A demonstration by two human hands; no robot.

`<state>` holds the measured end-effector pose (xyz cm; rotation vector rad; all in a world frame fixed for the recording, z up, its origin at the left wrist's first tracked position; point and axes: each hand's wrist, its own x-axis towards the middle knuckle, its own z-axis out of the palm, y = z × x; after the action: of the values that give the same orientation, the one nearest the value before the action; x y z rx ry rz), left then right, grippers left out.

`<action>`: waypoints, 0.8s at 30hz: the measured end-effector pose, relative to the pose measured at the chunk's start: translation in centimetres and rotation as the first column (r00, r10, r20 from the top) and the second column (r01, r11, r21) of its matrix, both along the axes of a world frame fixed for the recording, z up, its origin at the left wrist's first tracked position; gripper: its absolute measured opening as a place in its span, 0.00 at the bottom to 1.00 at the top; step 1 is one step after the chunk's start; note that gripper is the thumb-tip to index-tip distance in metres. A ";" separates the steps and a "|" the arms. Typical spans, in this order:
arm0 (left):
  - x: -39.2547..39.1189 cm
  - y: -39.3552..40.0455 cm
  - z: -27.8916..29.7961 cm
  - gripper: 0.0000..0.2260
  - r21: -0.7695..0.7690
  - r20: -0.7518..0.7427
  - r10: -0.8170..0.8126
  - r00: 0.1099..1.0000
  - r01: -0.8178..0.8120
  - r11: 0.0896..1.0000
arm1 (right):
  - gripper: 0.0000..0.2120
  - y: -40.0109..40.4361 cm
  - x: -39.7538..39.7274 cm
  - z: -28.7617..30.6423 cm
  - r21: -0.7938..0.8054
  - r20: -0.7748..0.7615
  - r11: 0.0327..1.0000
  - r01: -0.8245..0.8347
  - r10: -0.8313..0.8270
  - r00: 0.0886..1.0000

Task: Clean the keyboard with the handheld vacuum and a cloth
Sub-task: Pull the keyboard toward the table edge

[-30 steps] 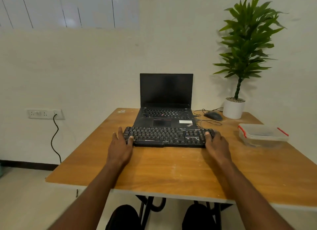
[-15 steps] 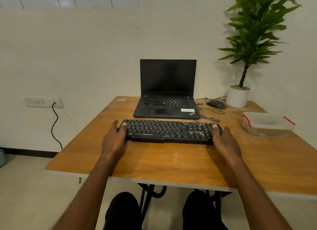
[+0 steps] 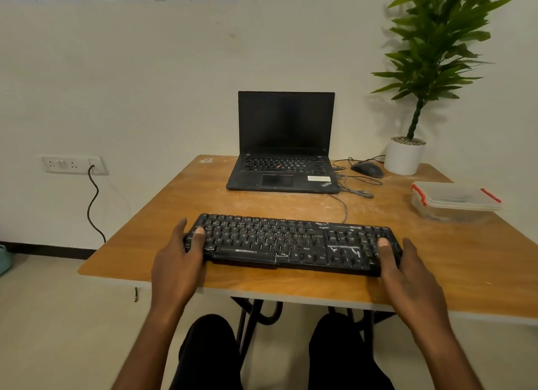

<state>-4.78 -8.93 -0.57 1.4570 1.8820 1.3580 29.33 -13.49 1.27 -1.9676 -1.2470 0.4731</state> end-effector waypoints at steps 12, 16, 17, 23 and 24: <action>-0.4 -3.1 -0.3 0.25 -0.003 -0.054 -0.001 0.999 0.001 1.000 | 0.42 -3.1 0.4 -0.1 -0.028 0.033 1.000 -0.005 0.006 0.999; -0.8 -3.6 -0.8 0.26 -0.014 -0.069 0.007 0.998 -0.008 1.000 | 0.42 -3.6 0.7 -0.5 -0.028 0.065 1.000 -0.002 0.004 0.998; -0.9 -3.6 -1.0 0.26 -0.021 -0.079 0.012 0.997 -0.014 1.000 | 0.42 -3.7 0.7 -0.6 -0.032 0.068 0.999 -0.004 0.006 0.998; -0.9 -3.8 -1.6 0.29 -0.057 -0.163 0.022 0.986 -0.032 0.998 | 0.42 -4.1 1.0 -0.8 -0.044 0.069 0.999 -0.007 0.010 0.998; -0.8 -3.8 -1.7 0.29 -0.060 -0.168 0.022 0.986 -0.032 0.998 | 0.42 -4.1 1.0 -0.8 -0.046 0.071 0.999 -0.009 0.012 0.997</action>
<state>-5.56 -12.77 -2.26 1.5625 2.0356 1.2098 30.35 -17.57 0.44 -2.0325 -1.3021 0.4433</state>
